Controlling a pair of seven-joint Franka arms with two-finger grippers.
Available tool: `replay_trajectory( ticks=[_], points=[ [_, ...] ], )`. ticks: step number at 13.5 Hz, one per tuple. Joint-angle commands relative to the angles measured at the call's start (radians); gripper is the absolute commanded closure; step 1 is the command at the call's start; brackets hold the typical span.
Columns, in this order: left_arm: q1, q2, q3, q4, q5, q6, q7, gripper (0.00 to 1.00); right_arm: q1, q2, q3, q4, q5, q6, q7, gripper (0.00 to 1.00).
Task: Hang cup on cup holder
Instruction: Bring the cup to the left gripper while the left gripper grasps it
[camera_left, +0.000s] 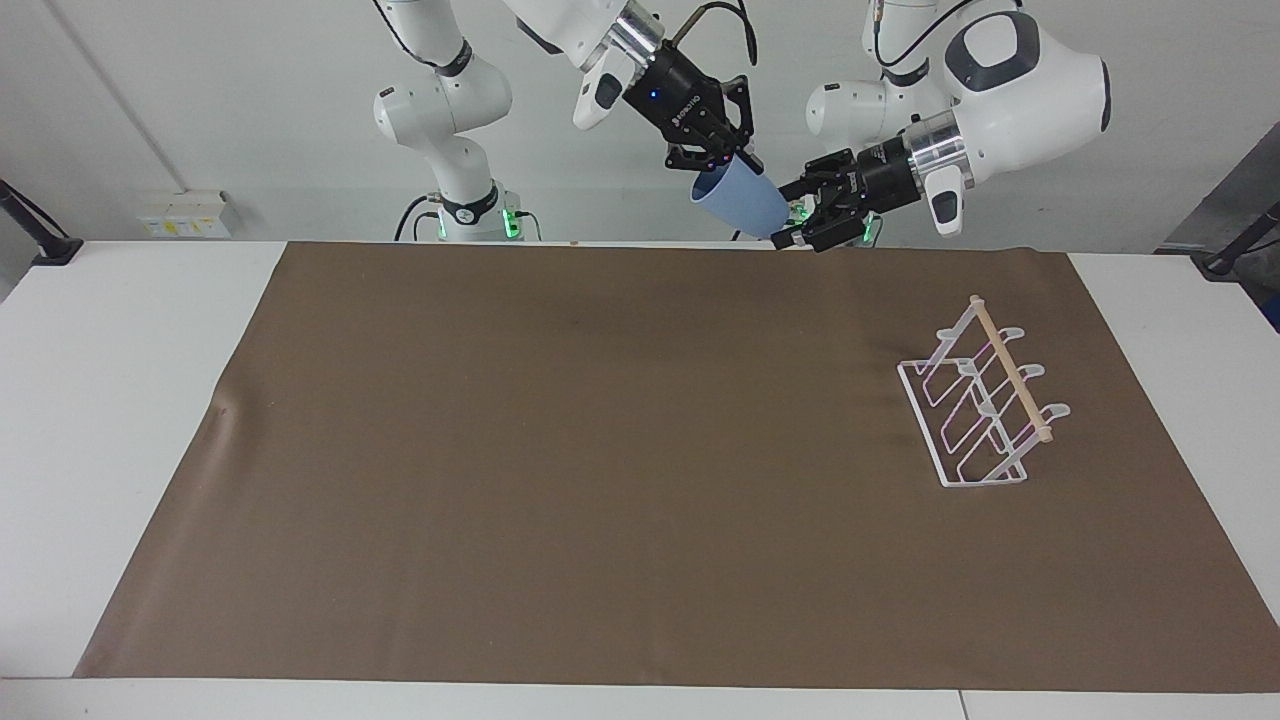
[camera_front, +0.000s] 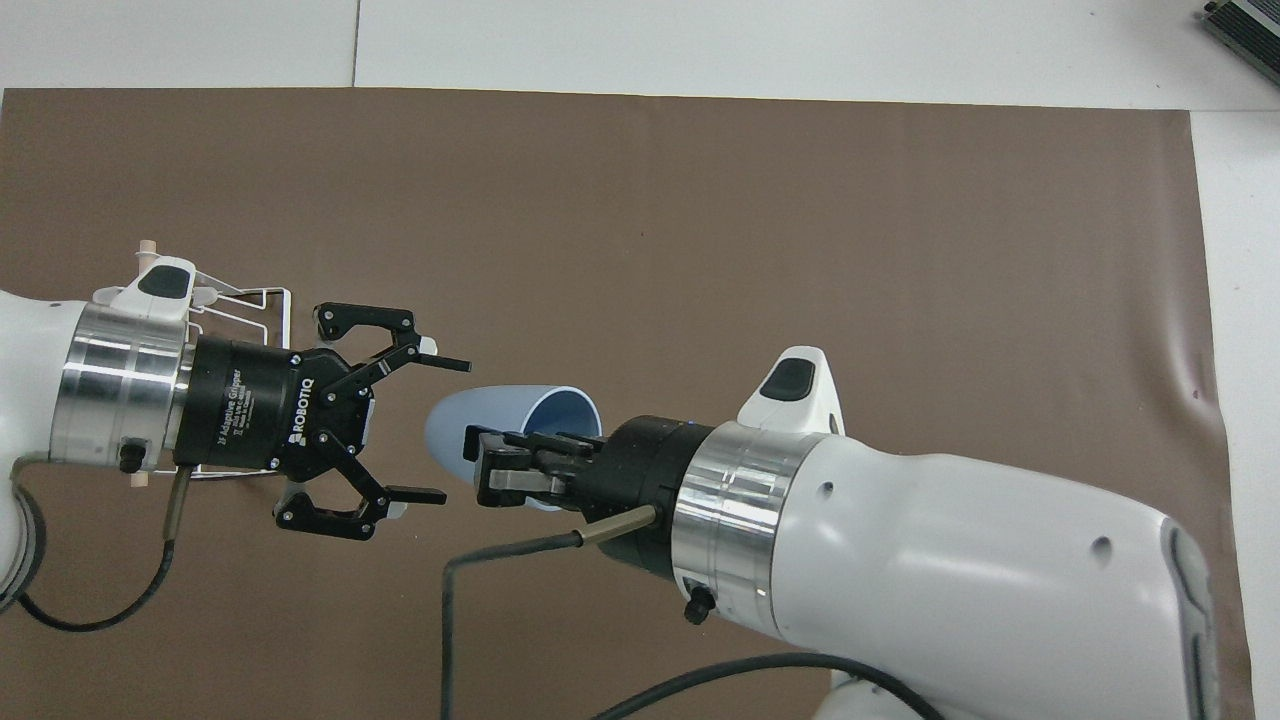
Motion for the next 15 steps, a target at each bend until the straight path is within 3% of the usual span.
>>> replay_trajectory(
  ticks=[1, 14, 15],
  points=[
    [-0.011, -0.033, -0.012, -0.018, -0.014, -0.005, -0.029, 0.00, -0.003, -0.005, 0.005, -0.008, 0.026, 0.019, 0.007, 1.00],
    [-0.052, -0.049, -0.014, -0.053, -0.014, 0.089, -0.029, 0.00, -0.001, -0.005, 0.005, -0.011, 0.026, 0.016, 0.012, 1.00],
    [-0.049, -0.049, -0.014, -0.053, -0.014, 0.084, -0.027, 0.09, -0.001, -0.007, 0.005, -0.014, 0.026, 0.015, 0.012, 1.00]
  ],
)
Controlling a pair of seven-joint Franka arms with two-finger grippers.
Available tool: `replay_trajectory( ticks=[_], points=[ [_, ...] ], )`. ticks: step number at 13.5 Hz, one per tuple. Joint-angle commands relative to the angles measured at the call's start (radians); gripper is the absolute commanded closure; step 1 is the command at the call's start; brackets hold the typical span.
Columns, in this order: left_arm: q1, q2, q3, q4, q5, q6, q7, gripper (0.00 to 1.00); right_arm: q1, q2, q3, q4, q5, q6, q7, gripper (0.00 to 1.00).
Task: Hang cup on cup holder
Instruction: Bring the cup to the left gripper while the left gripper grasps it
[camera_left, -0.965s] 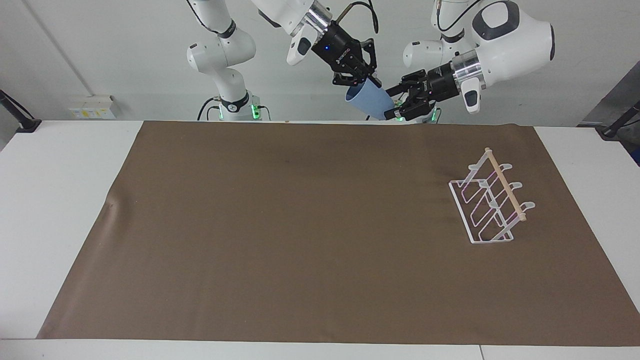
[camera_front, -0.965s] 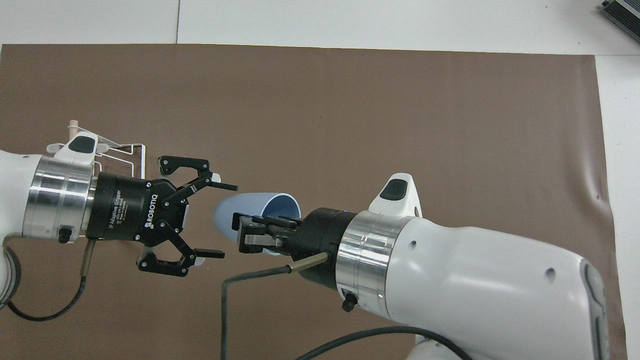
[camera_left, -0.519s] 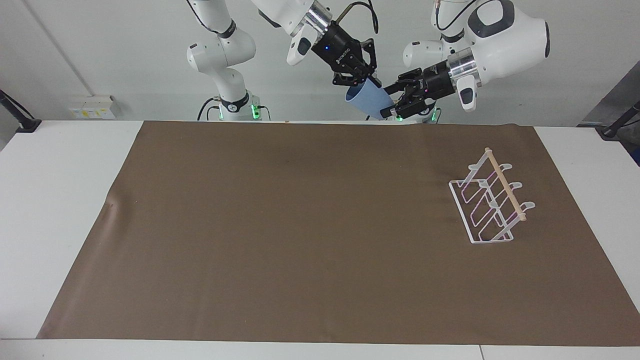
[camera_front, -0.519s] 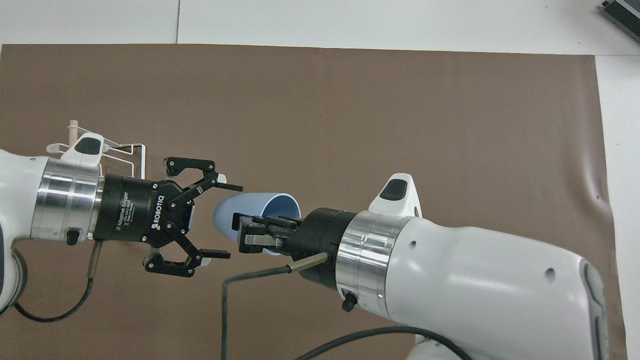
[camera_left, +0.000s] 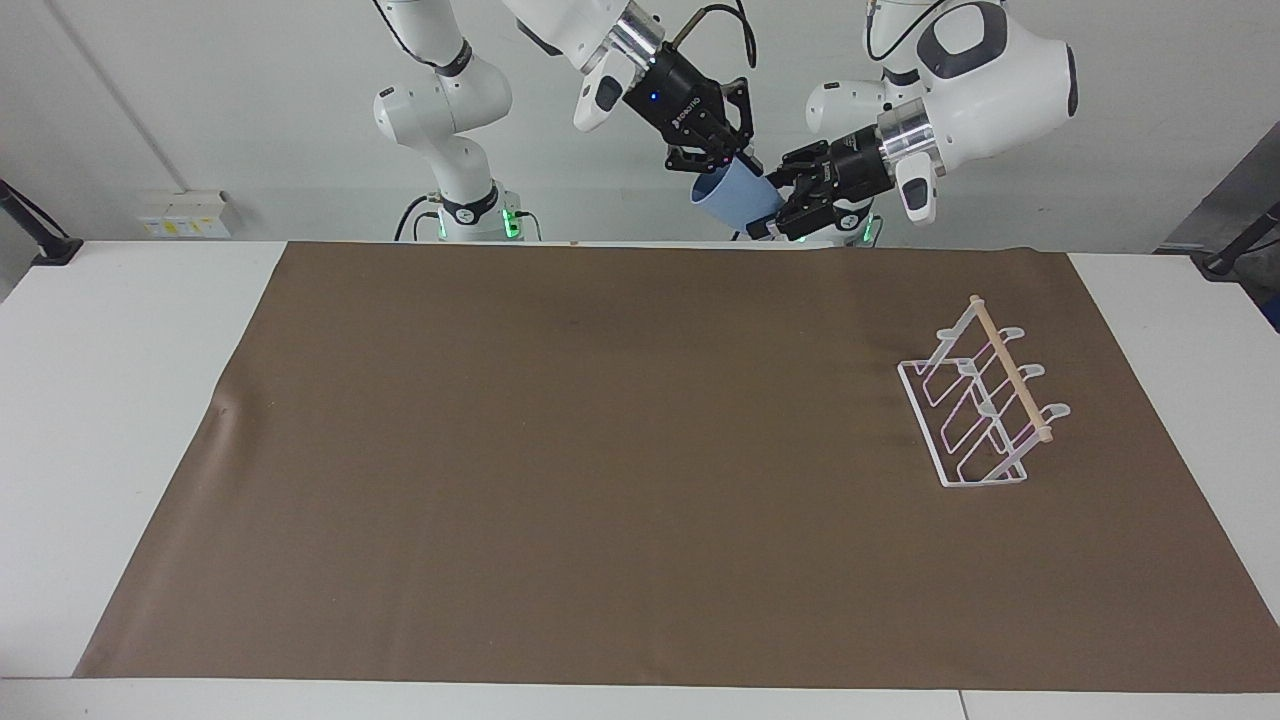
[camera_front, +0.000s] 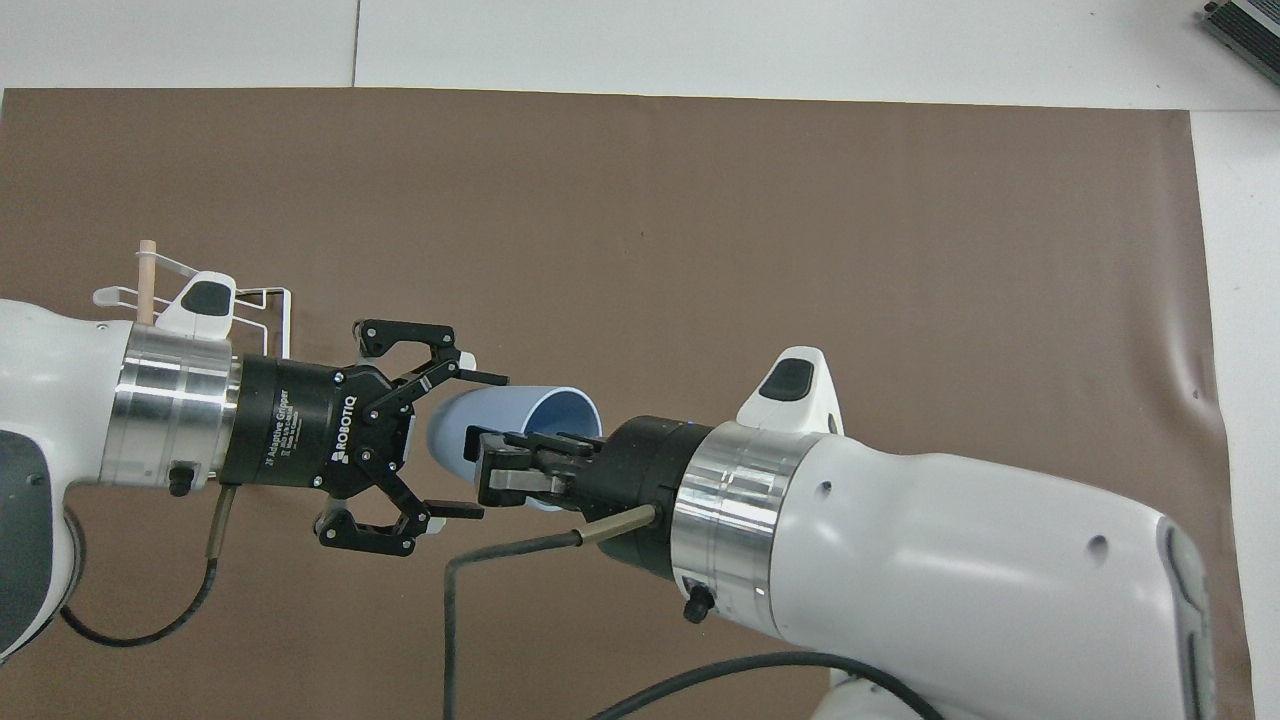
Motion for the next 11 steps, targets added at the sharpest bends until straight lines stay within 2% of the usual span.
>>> replay_trajectory(
  ticks=[1, 2, 3, 8, 9, 10, 11],
  points=[
    [-0.008, -0.033, 0.009, -0.034, -0.014, 0.018, -0.014, 0.46, -0.001, -0.007, 0.005, -0.012, 0.026, 0.014, 0.010, 1.00],
    [-0.007, -0.031, 0.009, -0.033, -0.014, 0.012, -0.003, 0.91, -0.001, -0.007, 0.005, -0.012, 0.026, 0.016, 0.011, 1.00],
    [-0.004, -0.031, 0.010, -0.030, -0.009, 0.006, 0.030, 1.00, -0.001, -0.007, 0.005, -0.012, 0.026, 0.014, 0.011, 1.00],
    [-0.002, -0.031, 0.010, -0.031, -0.008, 0.003, 0.037, 1.00, -0.001, -0.007, 0.005, -0.012, 0.026, 0.011, 0.036, 1.00],
    [-0.002, -0.031, 0.012, -0.030, -0.008, 0.003, 0.037, 1.00, -0.001, -0.007, 0.005, -0.012, 0.026, 0.008, 0.037, 0.68],
    [-0.001, -0.031, 0.012, -0.030, -0.008, 0.001, 0.035, 1.00, -0.003, -0.007, 0.005, -0.012, 0.026, 0.008, 0.040, 0.22],
    [0.001, -0.031, 0.015, -0.030, -0.008, 0.000, 0.035, 1.00, -0.004, -0.007, 0.005, -0.012, 0.026, 0.008, 0.043, 0.00]
  ],
)
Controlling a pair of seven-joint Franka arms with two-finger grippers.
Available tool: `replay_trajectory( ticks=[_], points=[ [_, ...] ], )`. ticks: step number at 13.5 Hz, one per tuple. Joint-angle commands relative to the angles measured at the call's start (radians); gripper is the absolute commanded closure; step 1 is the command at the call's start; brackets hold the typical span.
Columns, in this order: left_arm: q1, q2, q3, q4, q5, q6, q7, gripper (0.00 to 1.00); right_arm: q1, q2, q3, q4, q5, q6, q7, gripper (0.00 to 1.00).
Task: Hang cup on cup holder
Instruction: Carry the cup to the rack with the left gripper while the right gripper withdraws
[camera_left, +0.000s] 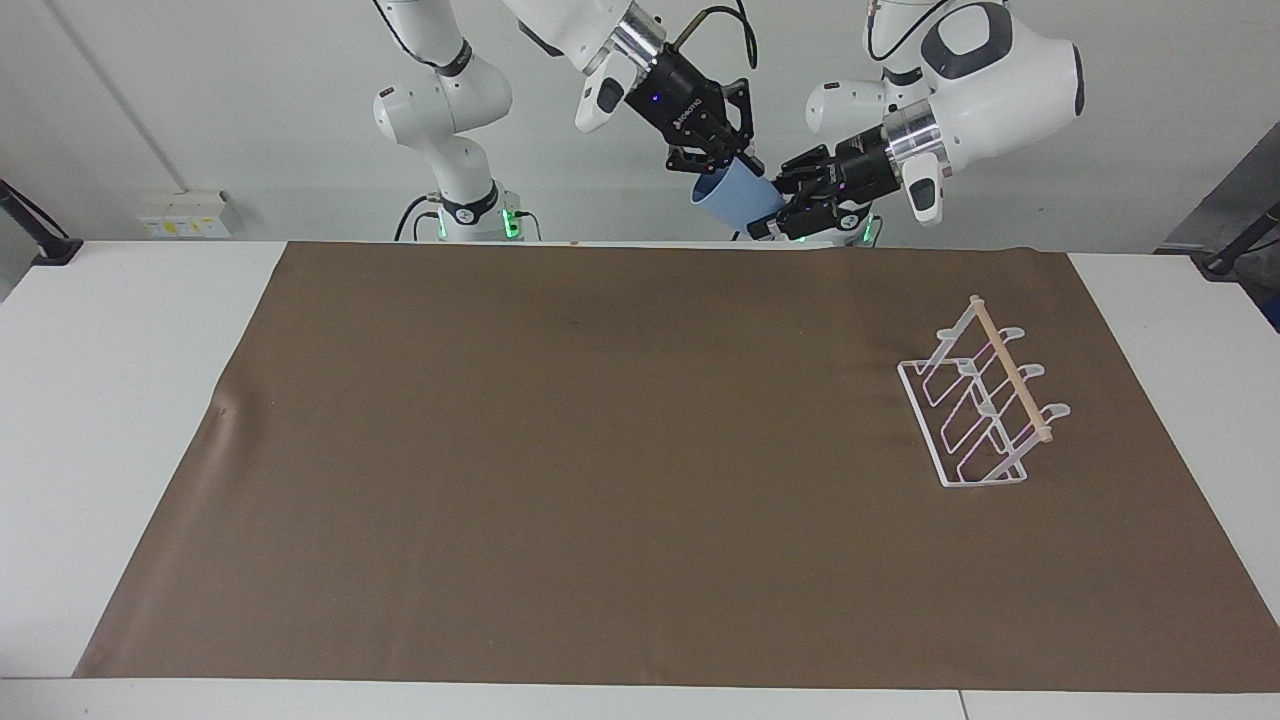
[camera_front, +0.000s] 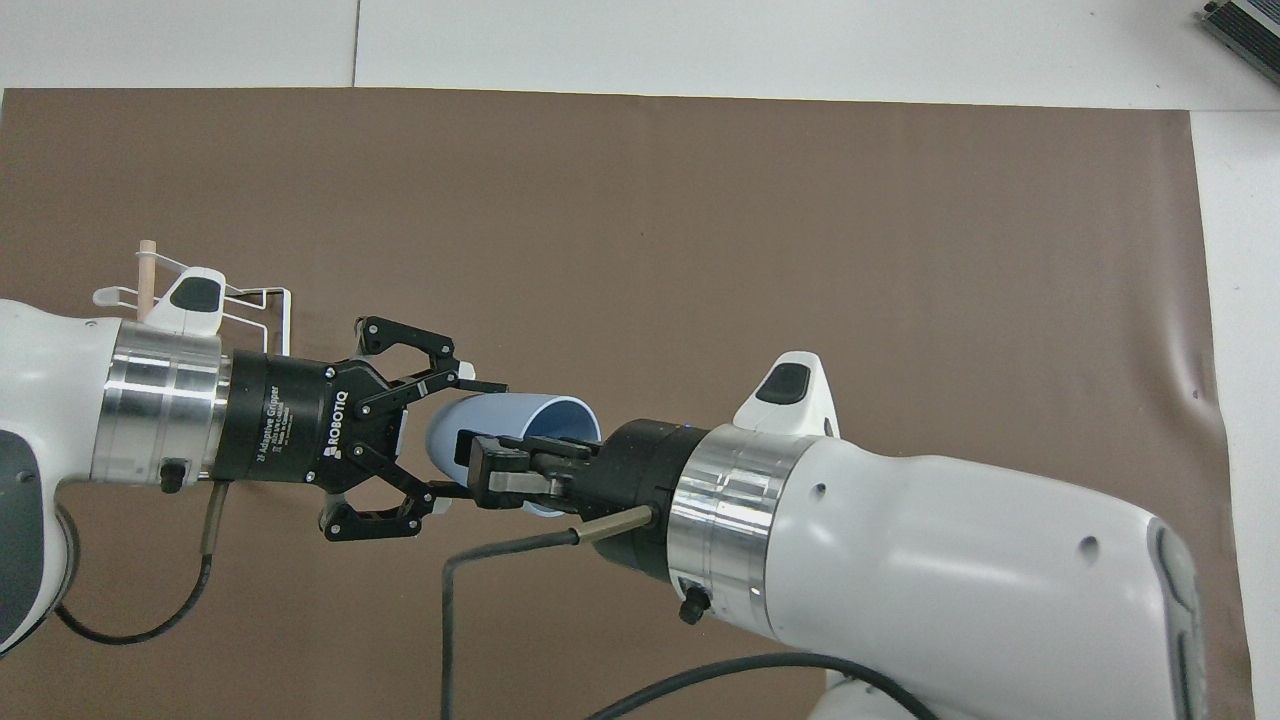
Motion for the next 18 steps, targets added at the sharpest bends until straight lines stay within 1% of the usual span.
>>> replay_trajectory(
  ticks=[1, 4, 6, 9, 11, 13, 15, 18],
  points=[
    [0.003, -0.031, 0.009, -0.029, -0.005, -0.007, 0.015, 1.00, -0.005, -0.005, 0.003, -0.008, 0.023, 0.014, 0.020, 0.00],
    [0.008, -0.031, 0.011, -0.030, 0.016, -0.009, 0.017, 1.00, -0.005, -0.005, 0.003, -0.008, 0.025, 0.013, 0.023, 0.00],
    [0.034, -0.028, 0.012, -0.023, 0.079, -0.033, 0.020, 1.00, -0.005, -0.005, 0.003, -0.008, 0.023, 0.013, 0.021, 0.00],
    [0.043, -0.026, 0.012, -0.015, 0.176, -0.035, 0.017, 1.00, -0.005, -0.005, 0.003, -0.008, 0.023, 0.013, 0.018, 0.00],
    [0.033, -0.019, 0.009, 0.003, 0.293, -0.024, 0.014, 1.00, -0.015, -0.002, 0.001, -0.007, 0.005, 0.008, -0.011, 0.00],
    [0.023, -0.013, 0.002, 0.023, 0.457, -0.004, -0.009, 1.00, -0.035, 0.000, 0.001, -0.007, -0.024, -0.007, -0.113, 0.00],
    [0.023, -0.011, -0.023, 0.023, 0.619, 0.040, -0.017, 1.00, -0.075, 0.004, 0.000, 0.001, -0.059, -0.061, -0.225, 0.00],
    [0.023, 0.006, -0.032, 0.025, 0.833, 0.117, -0.029, 1.00, -0.138, 0.006, 0.000, 0.009, -0.156, -0.154, -0.386, 0.00]
  ],
)
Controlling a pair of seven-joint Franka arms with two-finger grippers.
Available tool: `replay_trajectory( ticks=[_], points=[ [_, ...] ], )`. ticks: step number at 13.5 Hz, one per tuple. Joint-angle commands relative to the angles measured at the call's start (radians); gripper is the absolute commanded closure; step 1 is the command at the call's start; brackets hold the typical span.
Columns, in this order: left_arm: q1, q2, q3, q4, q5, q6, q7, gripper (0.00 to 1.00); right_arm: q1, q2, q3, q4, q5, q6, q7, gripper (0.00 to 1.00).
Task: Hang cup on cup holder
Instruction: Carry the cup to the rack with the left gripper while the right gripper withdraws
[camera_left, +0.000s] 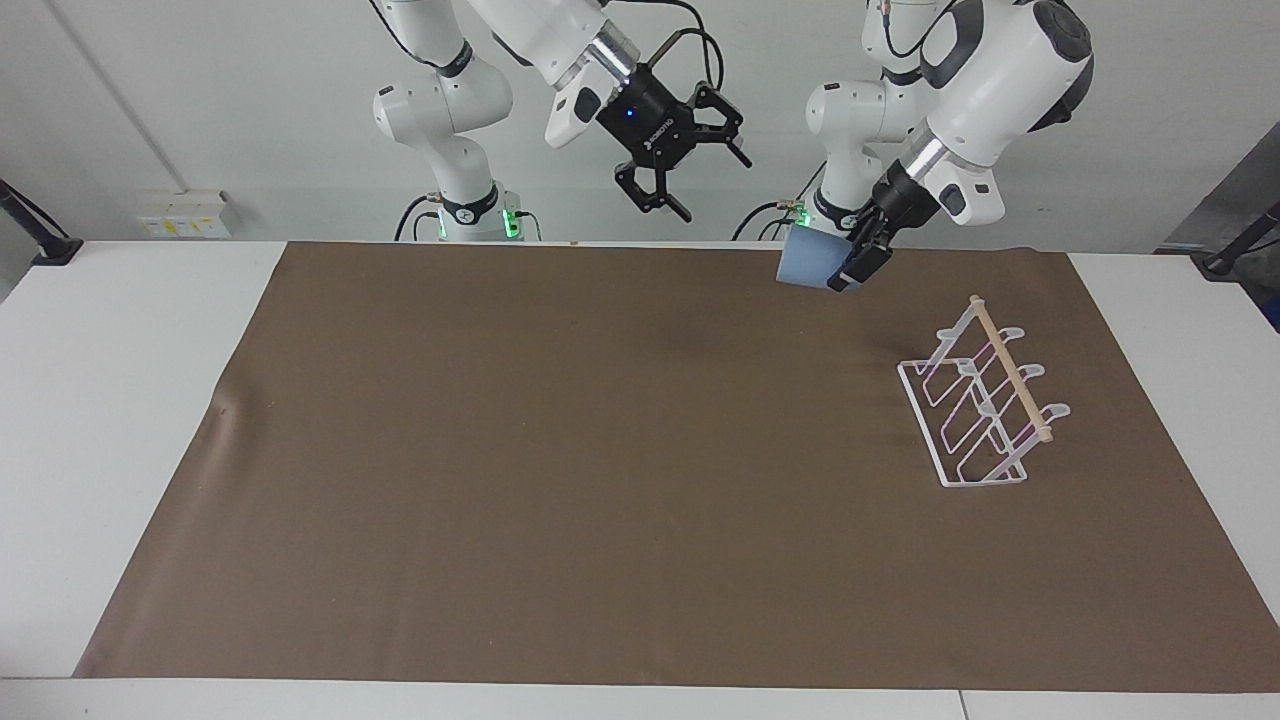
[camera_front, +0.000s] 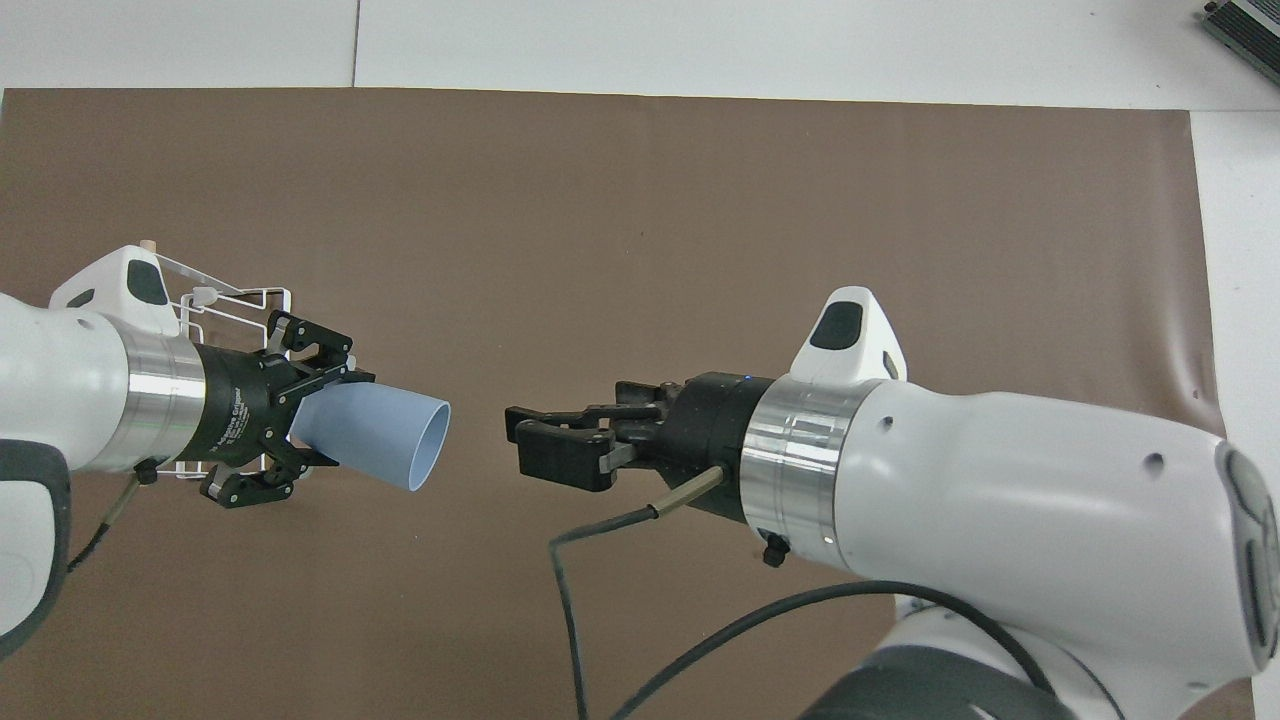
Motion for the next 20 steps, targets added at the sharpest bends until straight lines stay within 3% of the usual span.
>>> replay_trajectory(
  ticks=[1, 6, 14, 17, 20],
  points=[
    [-0.005, 0.007, -0.009, 0.005, 0.165, 0.064, -0.022, 1.00, -0.055, 0.004, 0.008, 0.013, -0.093, -0.077, -0.125, 0.00],
    [-0.016, 0.024, -0.020, 0.026, 0.528, 0.089, -0.026, 1.00, -0.118, 0.019, 0.008, 0.075, -0.348, -0.281, -0.156, 0.00],
    [-0.021, 0.125, -0.025, 0.037, 0.958, 0.175, -0.100, 1.00, -0.219, 0.014, -0.001, 0.135, -0.606, -0.496, -0.149, 0.00],
    [-0.016, 0.174, -0.025, 0.034, 1.119, 0.222, -0.216, 1.00, -0.275, 0.004, -0.004, 0.158, -0.633, -0.577, -0.143, 0.00],
    [0.018, 0.191, -0.023, 0.022, 1.202, 0.279, -0.249, 1.00, -0.348, 0.002, -0.006, 0.194, -0.635, -0.651, -0.135, 0.00]
  ],
)
